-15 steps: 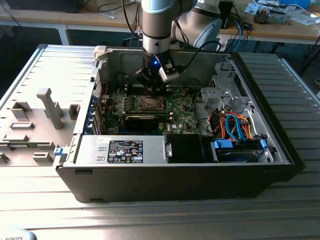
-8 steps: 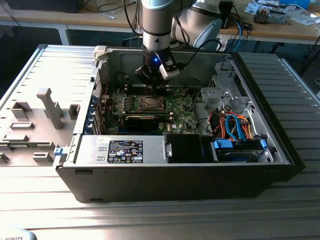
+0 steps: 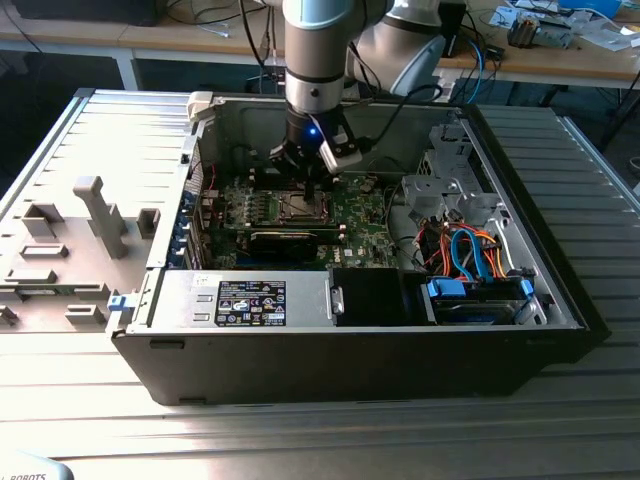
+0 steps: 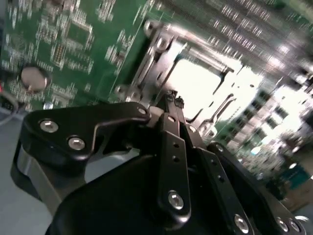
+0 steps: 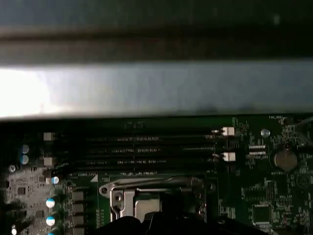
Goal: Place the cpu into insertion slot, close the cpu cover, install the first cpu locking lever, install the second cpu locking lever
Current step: 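Install the first cpu locking lever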
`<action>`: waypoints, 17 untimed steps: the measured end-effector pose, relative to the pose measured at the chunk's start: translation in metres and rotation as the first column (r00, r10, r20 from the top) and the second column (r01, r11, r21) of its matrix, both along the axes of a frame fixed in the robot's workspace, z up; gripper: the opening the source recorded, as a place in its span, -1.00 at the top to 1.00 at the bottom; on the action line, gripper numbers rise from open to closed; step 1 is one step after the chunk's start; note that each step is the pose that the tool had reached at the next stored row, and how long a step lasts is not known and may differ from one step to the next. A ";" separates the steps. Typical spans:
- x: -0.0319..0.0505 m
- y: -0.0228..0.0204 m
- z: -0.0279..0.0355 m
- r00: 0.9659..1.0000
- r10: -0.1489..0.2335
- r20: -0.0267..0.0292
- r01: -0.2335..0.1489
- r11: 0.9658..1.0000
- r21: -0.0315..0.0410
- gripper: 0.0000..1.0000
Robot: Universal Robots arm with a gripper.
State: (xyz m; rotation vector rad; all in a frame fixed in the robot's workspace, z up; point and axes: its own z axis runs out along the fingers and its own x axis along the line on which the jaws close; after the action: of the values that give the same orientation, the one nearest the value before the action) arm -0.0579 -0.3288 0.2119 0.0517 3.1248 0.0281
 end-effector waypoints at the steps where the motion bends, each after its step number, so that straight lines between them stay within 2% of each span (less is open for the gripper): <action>1: 0.0000 -0.0076 -0.0001 1.000 0.000 0.000 0.000 1.000 -0.001 0.79; 2: 0.0000 -0.0107 0.0000 1.000 0.000 0.000 0.000 1.000 -0.003 0.79; 3: 0.0000 -0.0119 0.0002 1.000 0.000 0.000 0.000 1.000 -0.003 0.79; 6: 0.0002 -0.0122 0.0095 1.000 0.000 0.000 0.000 1.000 -0.004 0.79; 9: 0.0002 -0.0122 0.0147 1.000 0.000 0.000 0.000 1.000 -0.003 0.79; 17: 0.0002 -0.0122 0.0152 1.000 0.000 0.000 0.000 1.000 -0.004 0.79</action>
State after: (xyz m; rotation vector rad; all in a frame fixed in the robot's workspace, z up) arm -0.0578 -0.3410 0.2272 0.0516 3.1246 0.0224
